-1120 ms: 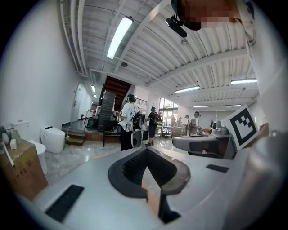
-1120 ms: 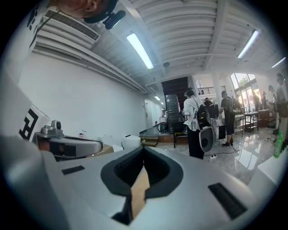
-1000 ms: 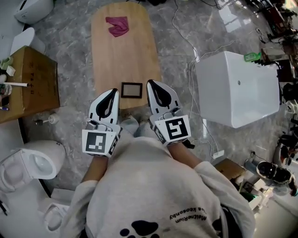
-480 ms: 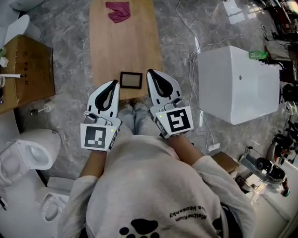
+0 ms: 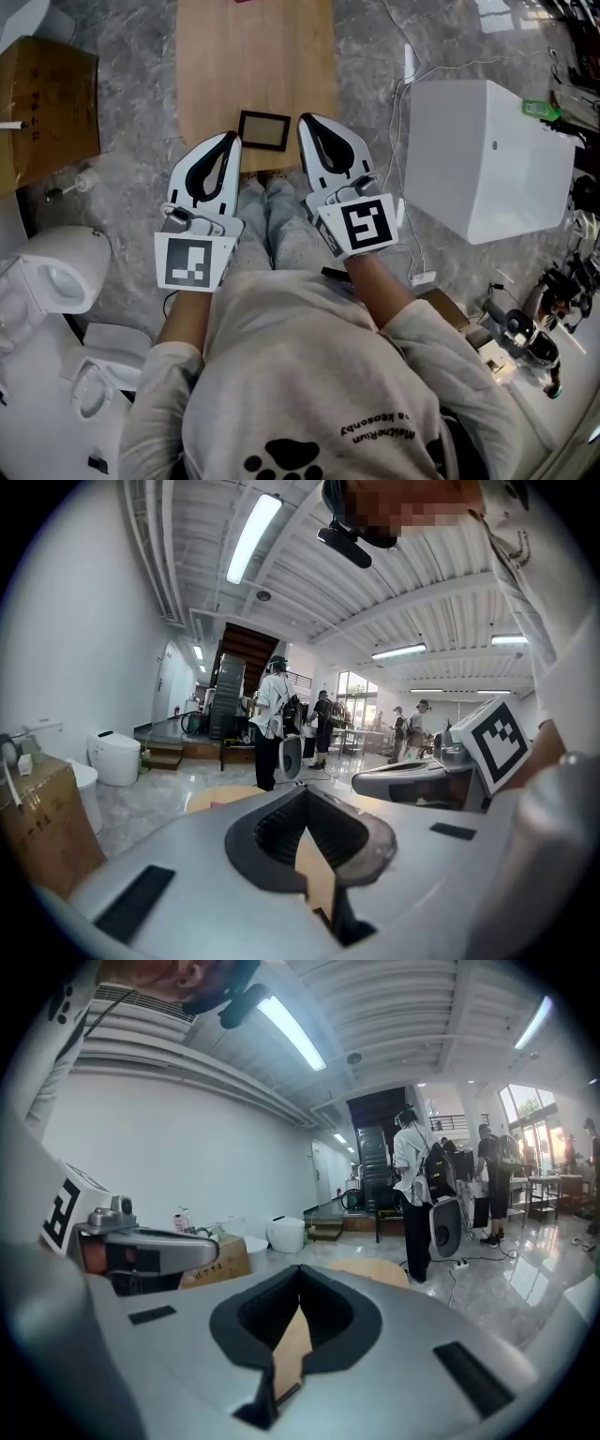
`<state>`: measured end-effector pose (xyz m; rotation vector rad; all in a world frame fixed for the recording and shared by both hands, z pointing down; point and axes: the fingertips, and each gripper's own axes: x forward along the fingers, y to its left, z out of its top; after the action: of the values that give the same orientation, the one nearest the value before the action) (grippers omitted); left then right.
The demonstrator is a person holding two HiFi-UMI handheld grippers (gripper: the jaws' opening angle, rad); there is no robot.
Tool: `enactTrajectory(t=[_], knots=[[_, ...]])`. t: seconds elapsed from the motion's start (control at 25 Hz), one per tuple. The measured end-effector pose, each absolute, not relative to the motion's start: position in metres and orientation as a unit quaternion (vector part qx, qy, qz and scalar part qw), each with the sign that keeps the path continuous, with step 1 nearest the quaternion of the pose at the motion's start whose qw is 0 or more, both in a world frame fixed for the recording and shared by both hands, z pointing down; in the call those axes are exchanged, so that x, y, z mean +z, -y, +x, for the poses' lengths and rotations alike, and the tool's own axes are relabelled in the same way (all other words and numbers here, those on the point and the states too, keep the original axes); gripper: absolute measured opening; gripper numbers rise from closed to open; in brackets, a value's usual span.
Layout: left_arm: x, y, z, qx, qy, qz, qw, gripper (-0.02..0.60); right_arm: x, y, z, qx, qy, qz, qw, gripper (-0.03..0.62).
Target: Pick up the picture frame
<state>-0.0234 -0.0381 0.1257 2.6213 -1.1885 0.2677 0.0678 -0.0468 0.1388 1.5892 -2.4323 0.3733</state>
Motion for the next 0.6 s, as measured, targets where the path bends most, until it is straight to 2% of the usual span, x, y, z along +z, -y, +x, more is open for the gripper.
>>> enactTrajectory(t=[0.6], knots=[[0.184, 0.053, -0.014, 0.106, 0.43, 0.888, 0.123, 0.008, 0.197, 0.057, 0.075, 0.138, 0.84, 0.512, 0.114, 0.009]])
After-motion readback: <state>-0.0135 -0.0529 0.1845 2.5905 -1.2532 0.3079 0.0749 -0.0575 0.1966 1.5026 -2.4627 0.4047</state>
